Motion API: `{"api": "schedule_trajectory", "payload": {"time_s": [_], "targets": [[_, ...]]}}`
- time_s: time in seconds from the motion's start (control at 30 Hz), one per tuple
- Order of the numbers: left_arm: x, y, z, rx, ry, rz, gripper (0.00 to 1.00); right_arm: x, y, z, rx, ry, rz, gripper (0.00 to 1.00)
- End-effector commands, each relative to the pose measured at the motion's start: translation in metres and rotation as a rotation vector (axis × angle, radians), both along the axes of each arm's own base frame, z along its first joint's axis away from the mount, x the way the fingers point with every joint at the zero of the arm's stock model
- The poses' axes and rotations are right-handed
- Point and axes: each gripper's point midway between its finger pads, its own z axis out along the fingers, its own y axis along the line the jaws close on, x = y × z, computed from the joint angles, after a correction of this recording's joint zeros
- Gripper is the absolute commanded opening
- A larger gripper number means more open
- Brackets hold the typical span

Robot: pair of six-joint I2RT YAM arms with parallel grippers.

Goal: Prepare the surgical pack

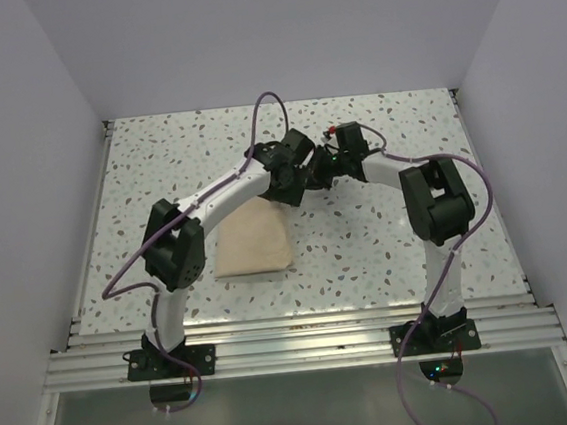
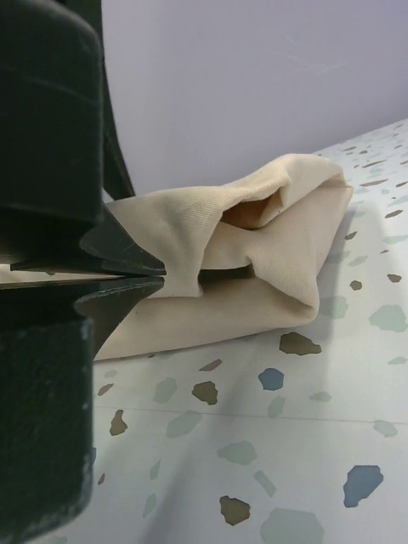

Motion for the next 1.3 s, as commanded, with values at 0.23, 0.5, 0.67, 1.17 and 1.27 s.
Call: {"api": "schedule_trajectory", "payload": {"time_s": [0.23,0.5,0.67,1.17,1.27], "targets": [[0.042,0.024,-0.005,0.092,-0.024,0.051,0.59,-0.006,0.017,0.005,0.021,-0.044,0.066,0.05],[0.053,0.032,-0.008,0.089,-0.027,0.052,0.19,-0.009,0.034,0.007,0.028,-0.055,0.102,0.05],[0.05,0.026,-0.008,0.058,-0.013,0.031,0.0,-0.004,0.044,0.007,0.053,-0.076,0.107,0.04],[0.033,0.001,-0.006,-0.021,0.01,-0.022,0.0,0.013,0.119,-0.017,0.171,-0.023,-0.017,0.0],[0.032,-0.002,-0.009,-0.029,0.013,-0.03,0.0,0.01,0.12,-0.021,0.165,-0.017,-0.008,0.0]]}}
